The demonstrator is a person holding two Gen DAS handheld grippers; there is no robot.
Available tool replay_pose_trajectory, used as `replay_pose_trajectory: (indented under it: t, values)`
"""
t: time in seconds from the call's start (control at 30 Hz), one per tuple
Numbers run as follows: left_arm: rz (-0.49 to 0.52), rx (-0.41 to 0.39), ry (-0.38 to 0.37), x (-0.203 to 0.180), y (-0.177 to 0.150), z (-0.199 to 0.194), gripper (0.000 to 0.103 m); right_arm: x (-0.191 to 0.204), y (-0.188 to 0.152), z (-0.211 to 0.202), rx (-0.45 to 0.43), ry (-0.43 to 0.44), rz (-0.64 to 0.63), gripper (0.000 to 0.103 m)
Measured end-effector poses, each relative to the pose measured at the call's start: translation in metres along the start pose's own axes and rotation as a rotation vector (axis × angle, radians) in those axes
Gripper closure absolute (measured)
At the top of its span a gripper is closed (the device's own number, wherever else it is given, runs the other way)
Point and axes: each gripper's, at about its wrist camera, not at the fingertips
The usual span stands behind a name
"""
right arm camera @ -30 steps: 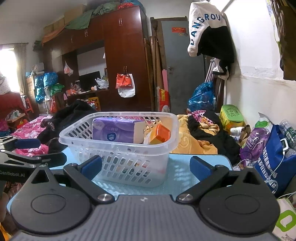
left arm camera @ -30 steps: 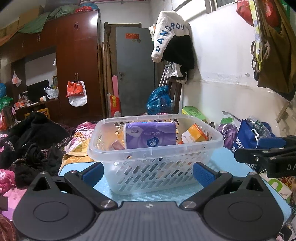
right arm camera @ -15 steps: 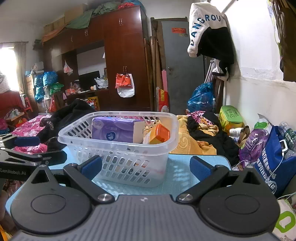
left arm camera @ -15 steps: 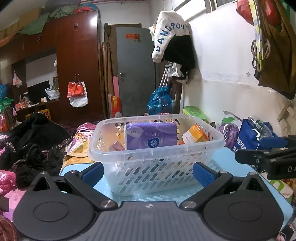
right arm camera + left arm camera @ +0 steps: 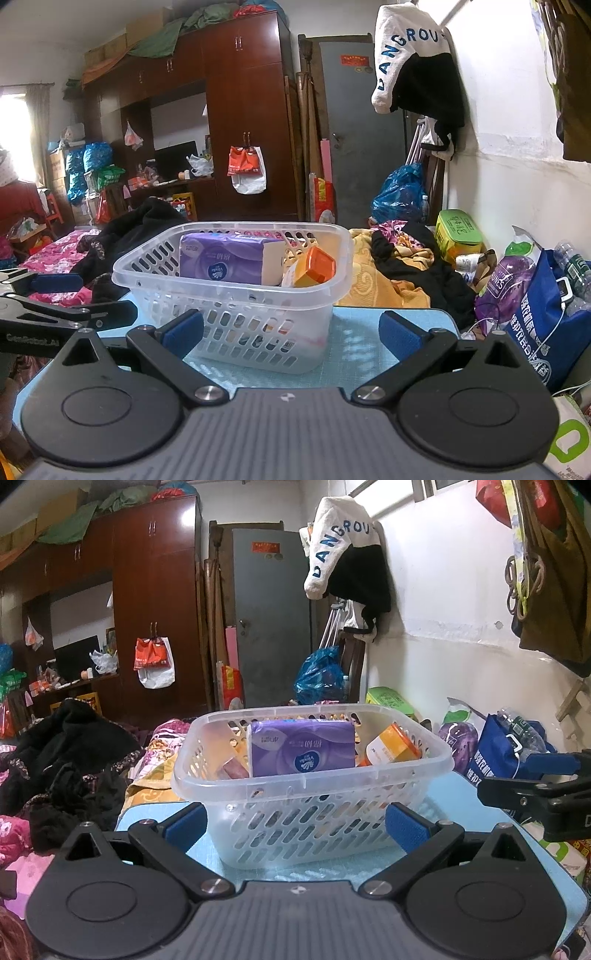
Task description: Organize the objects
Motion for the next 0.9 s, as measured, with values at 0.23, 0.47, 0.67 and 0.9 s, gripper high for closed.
replay_pose_trajectory:
  t: [0.23, 0.47, 0.67, 0.9]
  values:
    - [0.000, 0.002, -0.001, -0.001, 0.000, 0.003, 0.000, -0.001, -0.001, 0.000, 0.001, -0.004, -0.004, 0.000]
    - [0.008, 0.000, 0.001, -0.005, 0.000, 0.006, 0.000, -0.001, -0.001, 0.000, 0.002, -0.004, -0.005, 0.000]
    - [0.021, -0.007, -0.003, -0.009, -0.002, 0.006, 0.000, -0.001, -0.001, 0.000, 0.003, -0.003, -0.007, 0.000]
    - [0.031, -0.019, 0.002, -0.016, -0.002, 0.005, 0.000, 0.000, -0.003, 0.001, 0.004, -0.004, -0.009, 0.000]
Point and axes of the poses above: each gripper's, at about its wrist camera, not at the fingertips, and z roughly the way its jaws point, x to its left, y to its top
